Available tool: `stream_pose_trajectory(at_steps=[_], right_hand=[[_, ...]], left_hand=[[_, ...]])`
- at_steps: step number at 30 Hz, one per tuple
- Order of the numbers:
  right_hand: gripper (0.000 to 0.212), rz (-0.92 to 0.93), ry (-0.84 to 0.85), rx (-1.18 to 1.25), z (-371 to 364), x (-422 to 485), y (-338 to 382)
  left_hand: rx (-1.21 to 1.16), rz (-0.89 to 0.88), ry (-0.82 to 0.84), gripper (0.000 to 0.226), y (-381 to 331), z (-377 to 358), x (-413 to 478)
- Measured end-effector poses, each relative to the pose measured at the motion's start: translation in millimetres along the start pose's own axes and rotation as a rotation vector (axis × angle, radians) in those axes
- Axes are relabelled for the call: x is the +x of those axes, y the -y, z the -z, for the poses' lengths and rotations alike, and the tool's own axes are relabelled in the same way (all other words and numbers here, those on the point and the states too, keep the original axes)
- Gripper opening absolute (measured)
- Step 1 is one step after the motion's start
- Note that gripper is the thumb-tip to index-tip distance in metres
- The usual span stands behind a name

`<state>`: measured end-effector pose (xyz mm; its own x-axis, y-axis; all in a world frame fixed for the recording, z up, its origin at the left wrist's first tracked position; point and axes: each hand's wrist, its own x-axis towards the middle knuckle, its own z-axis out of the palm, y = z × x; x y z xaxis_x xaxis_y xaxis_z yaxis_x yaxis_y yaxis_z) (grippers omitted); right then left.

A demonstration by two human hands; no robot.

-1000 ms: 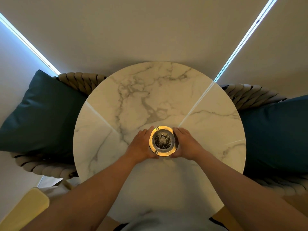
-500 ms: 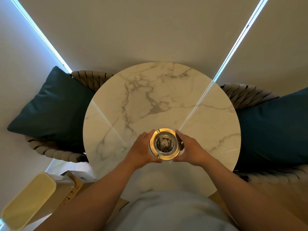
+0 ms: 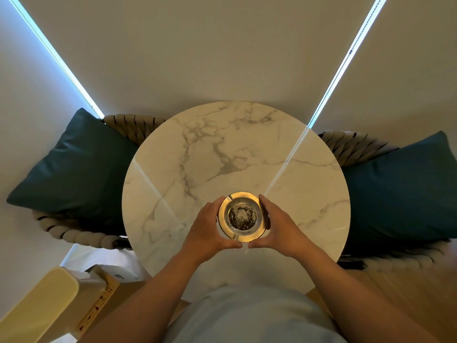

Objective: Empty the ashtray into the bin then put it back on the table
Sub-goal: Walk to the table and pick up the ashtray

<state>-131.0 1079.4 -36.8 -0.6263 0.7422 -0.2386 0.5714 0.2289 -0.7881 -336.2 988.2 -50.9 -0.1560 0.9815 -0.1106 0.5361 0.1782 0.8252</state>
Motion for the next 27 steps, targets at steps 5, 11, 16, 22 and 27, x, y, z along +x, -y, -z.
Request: stream_pose_trajectory(at_steps=[5, 11, 16, 22, 27], right_hand=[[0.106, 0.010, -0.031, -0.002, -8, 1, 6], [0.102, -0.006, -0.051, -0.025, -16, -2, 16], [0.108, -0.033, -0.019, -0.060, -24, -7, 18], [0.121, -0.025, 0.034, -0.043, -25, -16, 17], [0.125, 0.007, 0.078, -0.055, -22, -26, 19]], left_hand=[[-0.055, -0.036, 0.034, 0.112, 4, 13, -1], [-0.070, -0.035, 0.193, 0.128, 16, 30, 2], [-0.045, -0.062, 0.317, 0.130, 17, 42, 3], [0.001, -0.082, 0.311, 0.125, 11, 44, -8], [-0.007, -0.078, 0.224, 0.120, -1, 35, -30]])
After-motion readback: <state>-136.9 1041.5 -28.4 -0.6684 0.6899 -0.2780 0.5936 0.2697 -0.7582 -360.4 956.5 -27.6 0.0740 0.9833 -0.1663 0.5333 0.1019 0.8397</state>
